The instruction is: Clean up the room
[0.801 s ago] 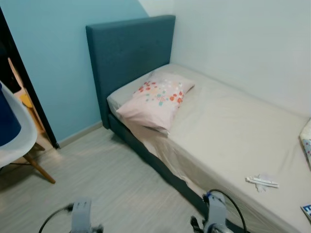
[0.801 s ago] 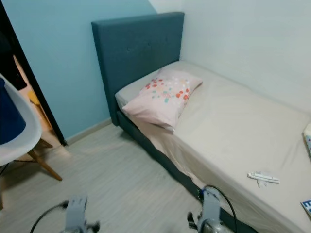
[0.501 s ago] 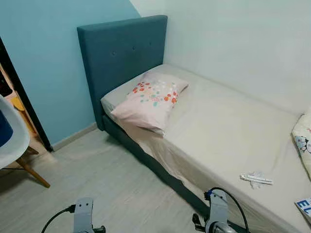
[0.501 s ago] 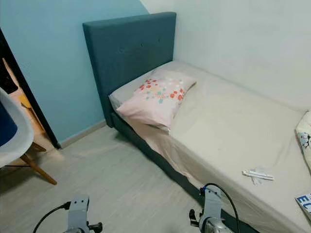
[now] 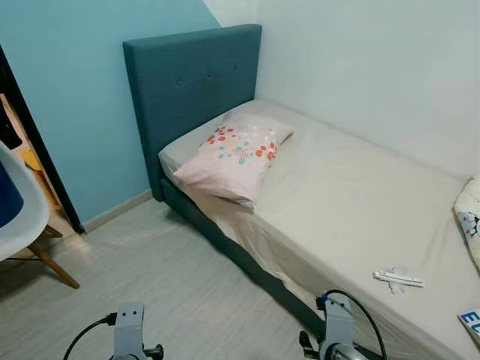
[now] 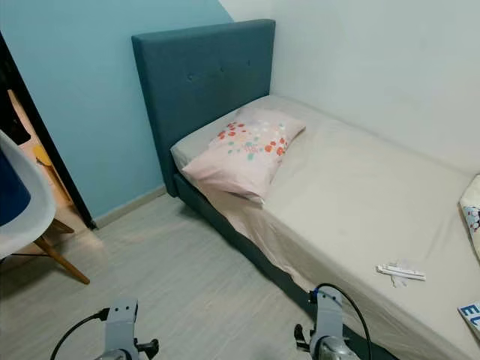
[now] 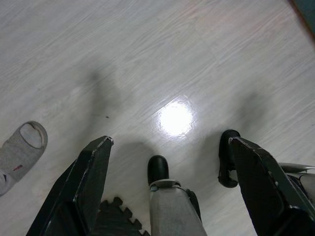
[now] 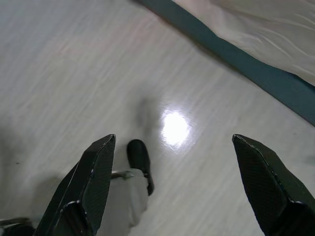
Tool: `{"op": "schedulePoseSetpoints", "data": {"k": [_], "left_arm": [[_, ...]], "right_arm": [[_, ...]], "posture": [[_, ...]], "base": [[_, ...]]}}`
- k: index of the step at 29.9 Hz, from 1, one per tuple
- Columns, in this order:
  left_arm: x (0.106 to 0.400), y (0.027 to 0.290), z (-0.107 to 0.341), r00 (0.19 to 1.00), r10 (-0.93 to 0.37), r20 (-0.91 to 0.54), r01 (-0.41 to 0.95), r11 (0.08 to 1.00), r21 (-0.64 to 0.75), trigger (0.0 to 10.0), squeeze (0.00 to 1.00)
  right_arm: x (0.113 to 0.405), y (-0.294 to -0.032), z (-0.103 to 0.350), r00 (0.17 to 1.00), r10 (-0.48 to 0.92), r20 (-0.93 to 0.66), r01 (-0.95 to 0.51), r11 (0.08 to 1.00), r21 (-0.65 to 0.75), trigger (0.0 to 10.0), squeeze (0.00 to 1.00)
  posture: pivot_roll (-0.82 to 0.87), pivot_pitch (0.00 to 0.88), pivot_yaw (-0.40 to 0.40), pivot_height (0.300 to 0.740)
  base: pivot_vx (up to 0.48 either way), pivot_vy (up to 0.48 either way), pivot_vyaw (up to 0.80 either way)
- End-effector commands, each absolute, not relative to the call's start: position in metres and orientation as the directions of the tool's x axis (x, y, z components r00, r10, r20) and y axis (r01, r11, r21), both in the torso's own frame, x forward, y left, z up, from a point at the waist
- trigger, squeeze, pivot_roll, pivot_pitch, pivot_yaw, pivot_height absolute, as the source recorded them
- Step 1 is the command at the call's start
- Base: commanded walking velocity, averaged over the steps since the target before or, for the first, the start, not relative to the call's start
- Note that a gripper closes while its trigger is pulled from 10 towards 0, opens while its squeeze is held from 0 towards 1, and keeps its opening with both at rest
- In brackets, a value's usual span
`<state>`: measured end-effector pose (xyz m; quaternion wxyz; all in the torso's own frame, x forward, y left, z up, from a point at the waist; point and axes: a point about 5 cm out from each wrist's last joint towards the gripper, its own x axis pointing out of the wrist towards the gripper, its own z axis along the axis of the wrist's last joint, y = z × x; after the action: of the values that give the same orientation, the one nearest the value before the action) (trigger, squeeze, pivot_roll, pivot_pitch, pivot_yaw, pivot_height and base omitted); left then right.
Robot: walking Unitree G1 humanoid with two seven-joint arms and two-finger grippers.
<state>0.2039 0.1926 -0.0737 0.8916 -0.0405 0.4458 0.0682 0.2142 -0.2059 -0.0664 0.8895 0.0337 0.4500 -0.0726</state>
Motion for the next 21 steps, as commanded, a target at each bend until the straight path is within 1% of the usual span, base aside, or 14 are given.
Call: {"op": "schedulePoseSetpoints", "data": {"k": [1, 9, 15, 19, 21], "left_arm": [[0.201, 0.195, -0.075, 0.587, 0.090, -0.805, -0.153, 0.988, -0.002, 10.0, 0.00], [0.194, 0.194, -0.079, 0.571, 0.084, -0.816, -0.139, 0.990, 0.004, 10.0, 0.00], [0.188, 0.195, -0.081, 0.560, 0.082, -0.824, -0.133, 0.991, 0.008, 10.0, 0.00], [0.185, 0.196, -0.083, 0.556, 0.056, -0.829, -0.158, 0.987, -0.039, 10.0, 0.00], [0.181, 0.198, -0.084, 0.550, 0.059, -0.833, -0.155, 0.987, -0.032, 10.0, 0.00]], "right_arm": [[0.212, -0.208, -0.067, 0.582, -0.107, -0.806, 0.154, 0.988, -0.020, 10.0, 0.00], [0.205, -0.216, -0.069, 0.563, -0.124, -0.817, 0.151, 0.987, -0.046, 10.0, 0.00], [0.201, -0.217, -0.071, 0.554, -0.125, -0.823, 0.145, 0.988, -0.053, 10.0, 0.00], [0.199, -0.217, -0.073, 0.552, -0.120, -0.825, 0.139, 0.989, -0.051, 10.0, 0.00], [0.196, -0.216, -0.074, 0.547, -0.118, -0.829, 0.138, 0.989, -0.050, 10.0, 0.00]], "posture": [[-0.03, 0.000, -0.072, 0.740], [-0.03, 0.000, -0.080, 0.740], [-0.03, 0.000, -0.082, 0.740], [-0.03, 0.000, -0.082, 0.740], [-0.02, 0.000, -0.079, 0.740]], "base": [[0.000, 0.000, 0.00], [0.000, 0.000, 0.00], [0.000, 0.000, 0.00], [0.000, 0.000, 0.00], [0.000, 0.000, 0.00]]}}
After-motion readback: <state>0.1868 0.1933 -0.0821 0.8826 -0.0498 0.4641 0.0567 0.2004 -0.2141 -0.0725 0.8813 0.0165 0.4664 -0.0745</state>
